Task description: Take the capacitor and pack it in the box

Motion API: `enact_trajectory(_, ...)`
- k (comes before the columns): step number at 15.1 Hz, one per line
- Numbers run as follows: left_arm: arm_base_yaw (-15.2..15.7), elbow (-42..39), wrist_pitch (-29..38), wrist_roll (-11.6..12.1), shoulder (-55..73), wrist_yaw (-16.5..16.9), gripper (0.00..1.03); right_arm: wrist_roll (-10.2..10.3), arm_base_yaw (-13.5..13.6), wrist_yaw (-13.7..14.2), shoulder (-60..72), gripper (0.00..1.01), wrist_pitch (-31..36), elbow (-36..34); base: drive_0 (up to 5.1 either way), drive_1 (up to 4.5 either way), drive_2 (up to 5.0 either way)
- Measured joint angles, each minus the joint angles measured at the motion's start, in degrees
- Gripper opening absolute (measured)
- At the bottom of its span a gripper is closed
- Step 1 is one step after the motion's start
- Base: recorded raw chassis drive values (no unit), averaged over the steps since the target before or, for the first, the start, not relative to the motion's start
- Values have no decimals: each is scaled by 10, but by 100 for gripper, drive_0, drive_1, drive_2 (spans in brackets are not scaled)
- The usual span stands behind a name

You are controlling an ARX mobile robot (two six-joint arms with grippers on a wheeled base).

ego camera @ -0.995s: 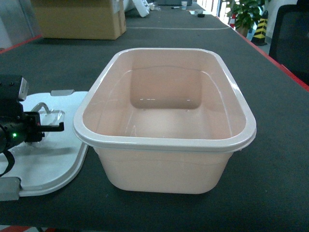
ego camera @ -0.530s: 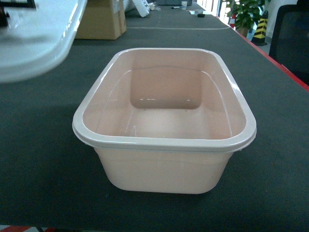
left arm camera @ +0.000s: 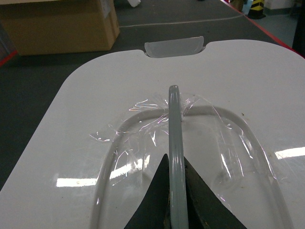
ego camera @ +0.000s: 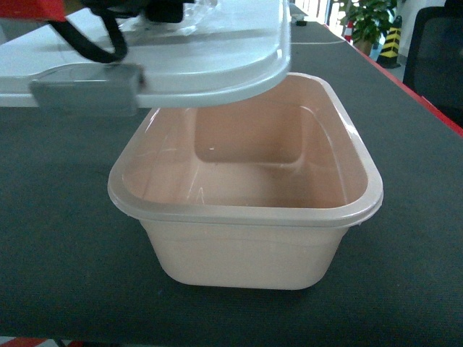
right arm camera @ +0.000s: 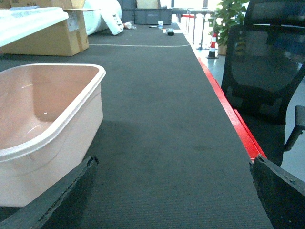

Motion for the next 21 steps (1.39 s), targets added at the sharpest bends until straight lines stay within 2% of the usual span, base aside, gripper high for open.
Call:
enact_trajectory(2, -37, 21, -22, -16, 25, -39, 2, 0, 0, 0, 0, 98, 0, 0, 0, 0, 0)
enact_trajectory(5, -59, 28, -27, -23, 43, -59, 2, 0, 0, 0, 0, 98, 0, 0, 0, 0, 0)
enact_trajectory(8, -95, 48, -32, -29, 73, -98, 2, 0, 0, 0, 0, 98, 0, 0, 0, 0, 0)
enact_trajectory(9, -117, 54, -29, -32, 91, -113, 2, 0, 0, 0, 0, 98, 0, 0, 0, 0, 0)
enact_trajectory(10, -127, 59, -27, -40, 122, -140, 2, 0, 0, 0, 0, 98, 0, 0, 0, 0, 0)
enact_trajectory(11, -122, 59, -21, -45, 135, -152, 2, 0, 0, 0, 0, 98, 0, 0, 0, 0, 0)
enact_trajectory(19, -121, 59, -28, -58, 150, -137, 2, 0, 0, 0, 0, 98, 0, 0, 0, 0, 0)
enact_trajectory(21, -122, 59, -22, -60, 150, -131, 13, 0, 0, 0, 0, 98, 0, 0, 0, 0, 0)
